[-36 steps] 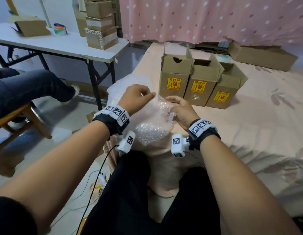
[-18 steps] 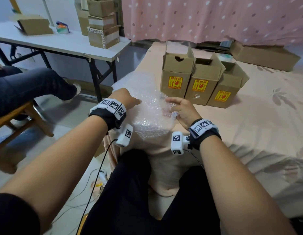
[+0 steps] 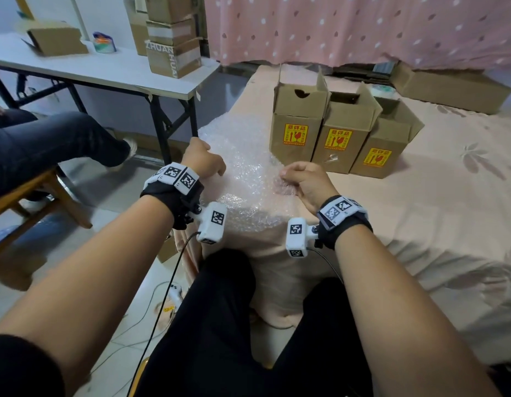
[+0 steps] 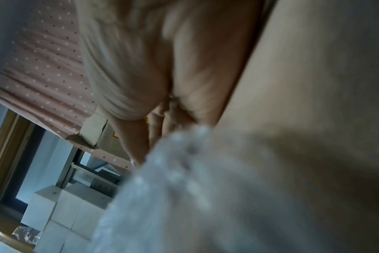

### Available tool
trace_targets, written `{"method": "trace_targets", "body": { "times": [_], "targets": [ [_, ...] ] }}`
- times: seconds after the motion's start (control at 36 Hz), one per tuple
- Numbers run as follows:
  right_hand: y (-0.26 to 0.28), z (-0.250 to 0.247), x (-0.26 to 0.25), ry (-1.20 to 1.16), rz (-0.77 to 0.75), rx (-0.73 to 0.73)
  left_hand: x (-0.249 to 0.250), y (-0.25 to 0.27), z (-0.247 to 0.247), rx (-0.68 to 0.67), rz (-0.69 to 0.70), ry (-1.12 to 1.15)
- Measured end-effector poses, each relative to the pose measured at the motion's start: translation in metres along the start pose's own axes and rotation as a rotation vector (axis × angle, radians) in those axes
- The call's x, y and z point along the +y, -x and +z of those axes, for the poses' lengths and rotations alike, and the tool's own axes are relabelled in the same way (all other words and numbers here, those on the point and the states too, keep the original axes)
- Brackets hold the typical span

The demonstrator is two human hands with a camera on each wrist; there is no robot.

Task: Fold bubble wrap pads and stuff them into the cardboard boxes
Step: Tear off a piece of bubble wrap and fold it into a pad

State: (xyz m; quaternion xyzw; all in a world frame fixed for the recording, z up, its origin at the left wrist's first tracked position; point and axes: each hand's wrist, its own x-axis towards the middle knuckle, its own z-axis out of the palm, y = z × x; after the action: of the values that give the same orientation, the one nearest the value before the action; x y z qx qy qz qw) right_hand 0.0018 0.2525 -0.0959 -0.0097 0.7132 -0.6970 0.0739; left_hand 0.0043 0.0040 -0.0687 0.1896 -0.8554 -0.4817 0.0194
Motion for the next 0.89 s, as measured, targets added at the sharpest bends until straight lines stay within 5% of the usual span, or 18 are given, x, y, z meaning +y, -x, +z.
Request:
{"method": "trace_targets", "body": {
  "times": [0.39, 0.69, 0.89],
  "targets": [
    [-0.005, 0.005, -0.006, 0.241, 0.097, 0.019, 0.002, 0.004, 0.004, 0.005, 0.040, 0.685],
    [-0.002, -0.006, -0.004, 0.021, 0.102, 0.006, 0.003, 0.009, 0.016, 0.044, 0.253, 0.549],
    [-0.002, -0.007, -0.002, -0.060, 0.061, 0.021, 0.008, 0.007, 0.021, -0.092, 0.088, 0.599]
  ]
}}
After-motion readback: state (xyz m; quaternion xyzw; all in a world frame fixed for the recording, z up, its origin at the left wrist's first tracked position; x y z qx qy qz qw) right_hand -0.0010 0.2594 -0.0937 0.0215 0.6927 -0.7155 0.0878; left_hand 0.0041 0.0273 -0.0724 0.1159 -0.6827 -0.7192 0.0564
